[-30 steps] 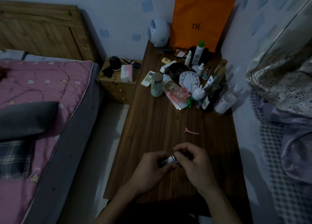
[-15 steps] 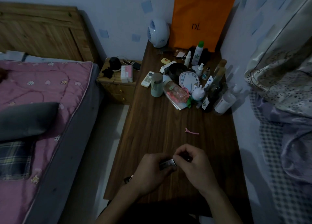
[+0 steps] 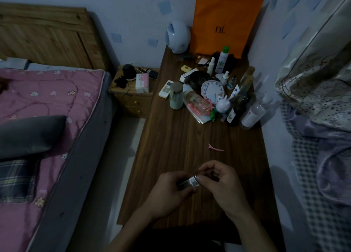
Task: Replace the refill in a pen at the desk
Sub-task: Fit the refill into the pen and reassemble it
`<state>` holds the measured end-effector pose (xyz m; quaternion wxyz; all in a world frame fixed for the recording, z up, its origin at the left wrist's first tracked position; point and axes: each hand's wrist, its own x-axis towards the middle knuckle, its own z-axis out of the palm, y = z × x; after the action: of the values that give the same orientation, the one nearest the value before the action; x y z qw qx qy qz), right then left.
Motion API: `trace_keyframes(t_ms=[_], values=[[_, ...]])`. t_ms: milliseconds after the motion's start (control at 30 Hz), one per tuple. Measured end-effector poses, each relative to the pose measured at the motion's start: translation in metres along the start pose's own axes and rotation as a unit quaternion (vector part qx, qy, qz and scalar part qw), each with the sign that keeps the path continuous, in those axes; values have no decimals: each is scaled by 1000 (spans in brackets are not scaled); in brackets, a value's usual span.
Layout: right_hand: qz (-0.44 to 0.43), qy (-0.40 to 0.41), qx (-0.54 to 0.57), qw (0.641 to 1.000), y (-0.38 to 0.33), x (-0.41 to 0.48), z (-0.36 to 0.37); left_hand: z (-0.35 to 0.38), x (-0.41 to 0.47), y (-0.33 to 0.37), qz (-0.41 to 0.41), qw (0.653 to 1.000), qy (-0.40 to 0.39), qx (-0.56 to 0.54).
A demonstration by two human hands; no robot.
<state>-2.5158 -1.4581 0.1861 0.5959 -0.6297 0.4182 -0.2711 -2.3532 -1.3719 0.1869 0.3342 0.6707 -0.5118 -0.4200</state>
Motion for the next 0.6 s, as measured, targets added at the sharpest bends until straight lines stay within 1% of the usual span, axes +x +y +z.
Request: trace_keyframes(t_ms=[100,167,267,367,467,600], values=[[-2,21,4,1000,-2,0,-2,-2,0,-3,-30,999,-21,-15],[-13,37,-23,999,-3,-1,0,0,0,-4,-58,996,-24,-65],[-56,67,-67,994,-8,-4,4,2,0,-1,-89,988,-18,-127],[-98,51,-80,991,-15,-7,7,2,1,3,-89,983,-9,-162],[-98,15,-44,994,-19,-9,8,3,1,5,-94,978,11,-188],[-87,34,-25,995,-17,-5,9,2,-1,6,-98,976,16,-193]])
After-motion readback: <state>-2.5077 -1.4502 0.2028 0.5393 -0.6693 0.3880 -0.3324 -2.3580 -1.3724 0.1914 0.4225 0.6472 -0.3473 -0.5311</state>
